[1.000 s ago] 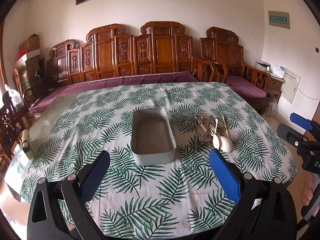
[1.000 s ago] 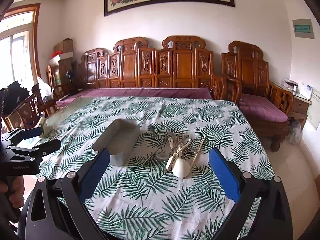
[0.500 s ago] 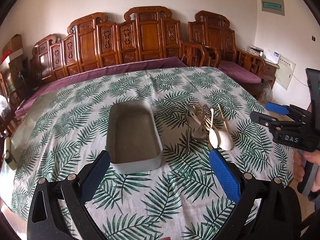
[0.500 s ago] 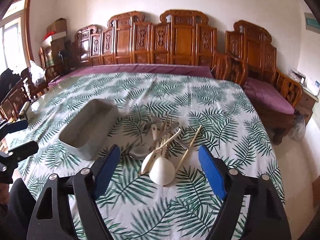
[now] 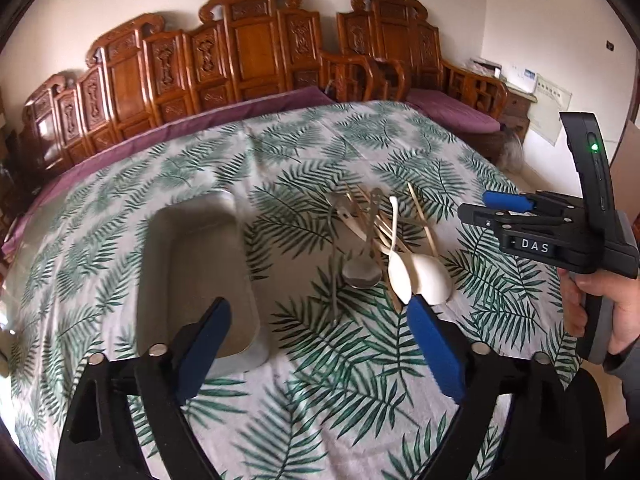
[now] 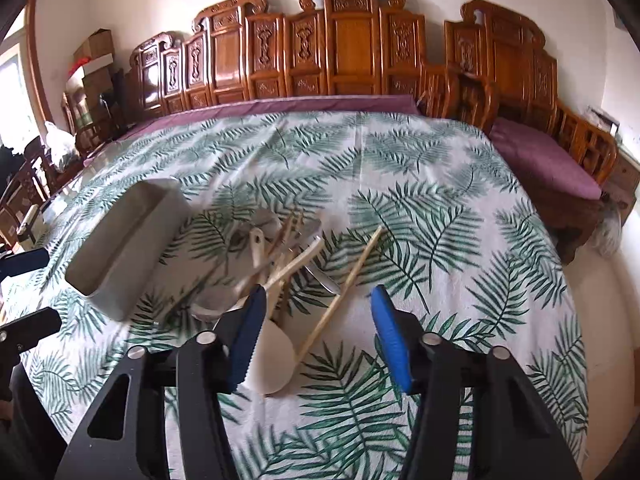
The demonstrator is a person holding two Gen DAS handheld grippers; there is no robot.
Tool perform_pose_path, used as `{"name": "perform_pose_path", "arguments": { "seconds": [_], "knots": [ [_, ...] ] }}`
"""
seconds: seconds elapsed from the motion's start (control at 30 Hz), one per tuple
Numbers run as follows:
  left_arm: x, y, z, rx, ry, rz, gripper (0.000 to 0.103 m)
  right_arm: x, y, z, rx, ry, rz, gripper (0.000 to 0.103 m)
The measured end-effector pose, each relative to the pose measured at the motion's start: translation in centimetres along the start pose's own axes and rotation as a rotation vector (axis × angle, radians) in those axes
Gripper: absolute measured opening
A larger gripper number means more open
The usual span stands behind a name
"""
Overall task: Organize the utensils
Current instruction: 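Lower both tools toward the utensil pile beside the grey tray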
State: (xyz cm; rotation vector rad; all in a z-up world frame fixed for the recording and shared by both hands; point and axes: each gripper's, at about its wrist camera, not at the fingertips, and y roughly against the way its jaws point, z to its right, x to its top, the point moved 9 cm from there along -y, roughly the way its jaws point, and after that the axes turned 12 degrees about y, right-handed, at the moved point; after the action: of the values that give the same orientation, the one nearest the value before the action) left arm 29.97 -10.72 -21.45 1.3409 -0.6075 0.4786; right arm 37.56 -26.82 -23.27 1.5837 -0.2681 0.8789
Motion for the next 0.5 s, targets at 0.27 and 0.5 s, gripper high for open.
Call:
{"name": "perform_pose_path", "arguments": {
  "seconds": [0.27,0.5],
  "knots": [
    [0.5,-4.9,1.9,-0.009,-0.021,-0.081,0.070,-0.4,-2.1,0.8,0.052,-0.033,-0.017,0.047],
    [0.9,-9.0,1.9,0.006,-0.017,-0.148,0.053,-0.5,-2.7,0.6,0.069,-0.036,-0.024,0.047]
  ]
}}
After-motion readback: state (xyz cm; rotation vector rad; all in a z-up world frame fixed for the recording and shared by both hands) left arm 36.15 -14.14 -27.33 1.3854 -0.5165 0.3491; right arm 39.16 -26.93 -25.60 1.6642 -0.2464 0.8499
